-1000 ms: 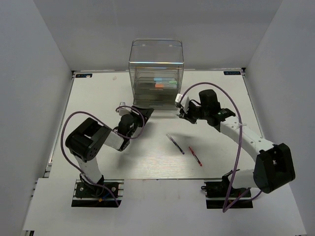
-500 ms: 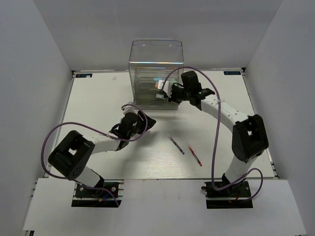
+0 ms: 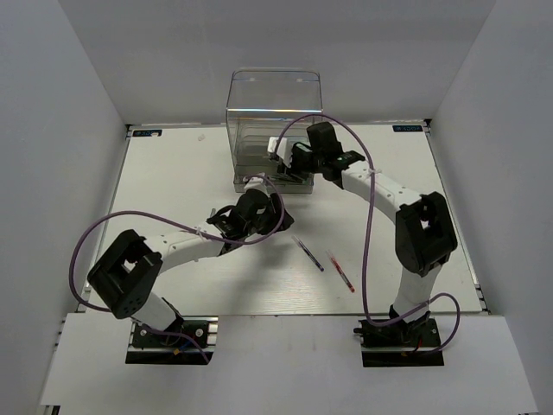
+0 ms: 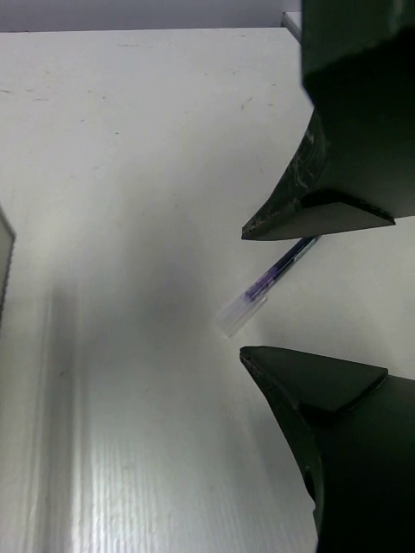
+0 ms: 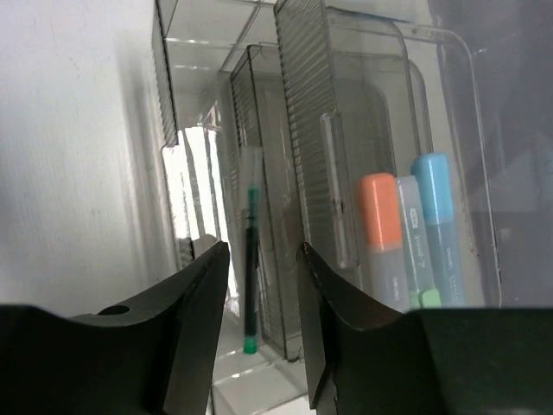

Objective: Sort the stationery into containers
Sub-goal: Place the pen in the drawer, then pick up the pen from the center of the board.

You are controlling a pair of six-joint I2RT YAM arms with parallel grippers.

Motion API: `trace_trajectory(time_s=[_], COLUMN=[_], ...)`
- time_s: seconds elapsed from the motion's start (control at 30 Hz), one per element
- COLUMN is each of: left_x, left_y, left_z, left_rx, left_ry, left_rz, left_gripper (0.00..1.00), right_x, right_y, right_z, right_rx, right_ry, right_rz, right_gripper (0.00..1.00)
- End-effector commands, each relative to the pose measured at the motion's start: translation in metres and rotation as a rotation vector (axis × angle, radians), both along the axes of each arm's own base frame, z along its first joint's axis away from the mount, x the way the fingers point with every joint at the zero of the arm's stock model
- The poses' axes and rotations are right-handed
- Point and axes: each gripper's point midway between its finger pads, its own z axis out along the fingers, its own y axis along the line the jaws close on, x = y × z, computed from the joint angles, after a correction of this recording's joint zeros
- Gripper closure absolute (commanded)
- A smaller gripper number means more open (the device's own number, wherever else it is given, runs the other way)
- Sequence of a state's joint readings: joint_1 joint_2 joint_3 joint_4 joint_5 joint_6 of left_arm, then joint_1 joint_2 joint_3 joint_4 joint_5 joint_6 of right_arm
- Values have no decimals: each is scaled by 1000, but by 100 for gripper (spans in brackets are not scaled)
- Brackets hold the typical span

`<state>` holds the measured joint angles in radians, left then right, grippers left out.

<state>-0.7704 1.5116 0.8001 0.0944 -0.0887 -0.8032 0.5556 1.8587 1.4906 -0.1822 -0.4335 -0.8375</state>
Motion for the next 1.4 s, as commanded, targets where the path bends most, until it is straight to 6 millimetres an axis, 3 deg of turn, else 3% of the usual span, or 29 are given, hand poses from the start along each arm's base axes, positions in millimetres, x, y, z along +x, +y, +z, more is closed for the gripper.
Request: trace_trajectory(time_s=[0.0, 0.1, 0.17, 0.27, 0.33, 0.37, 0.43, 0.47, 0.5, 0.53, 0.57, 0.63, 0.67, 0.77, 0.87, 1.07, 1.2, 1.27, 1.37], left_x=[-12, -14, -25, -36, -37, -40, -43, -46, -48, -49, -50, -51, -56, -62, -64, -67, -69, -69, -69], left_y=[-6, -17, -25, -38, -46, -52, -56, -62, -66, -65, -65, -71, -65, -71, -66, -65, -66, -66, -66], left_z=[-2, 0, -9, -13, -19, -16, -36, -35, -38, -53, -52, -53, -66, -66, -65, -91, -92, -92, -92], left_rx=[30, 23, 29, 24, 40, 50, 91, 102, 117, 153, 171, 197, 252, 261, 279, 403, 424, 424, 428], left_ry=[41, 76, 142, 216, 274, 312, 392, 417, 436, 470, 503, 529, 564, 563, 577, 668, 688, 688, 685], left_rz=[-19, 0, 7, 26, 48, 64, 78, 85, 88, 105, 129, 137, 147, 129, 158, 185, 175, 175, 167], left_gripper=[38, 38, 38, 38, 38, 38, 38, 38, 38, 38, 38, 39, 39, 41, 42, 58, 58, 64, 81], right_x=[-15, -21, -23, -26, -25, -32, -31, -42, -42, -41, -46, -50, -50, -55, -57, -59, -62, -63, -66], right_y=[-5, -19, -29, -55, -79, -86, -103, -111, -118, -123, -127, -136, -139, -149, -155, -163, -166, -170, -172], right_z=[40, 53, 67, 67, 61, 41, 48, 23, 21, 31, 18, 15, 16, 11, 8, 1, -1, -3, -6], right_rx=[81, 124, 183, 215, 222, 204, 232, 205, 207, 238, 227, 235, 241, 240, 247, 255, 252, 256, 256], right_ry=[-28, -7, 25, 61, 63, 103, 78, 128, 131, 104, 130, 137, 136, 140, 148, 175, 182, 189, 198], right_rz=[0, -84, -166, -304, -409, -435, -501, -522, -550, -561, -575, -597, -606, -628, -642, -662, -667, -682, -684], right_gripper=[56, 58, 60, 66, 69, 70, 70, 70, 70, 70, 70, 70, 70, 70, 70, 70, 70, 70, 70])
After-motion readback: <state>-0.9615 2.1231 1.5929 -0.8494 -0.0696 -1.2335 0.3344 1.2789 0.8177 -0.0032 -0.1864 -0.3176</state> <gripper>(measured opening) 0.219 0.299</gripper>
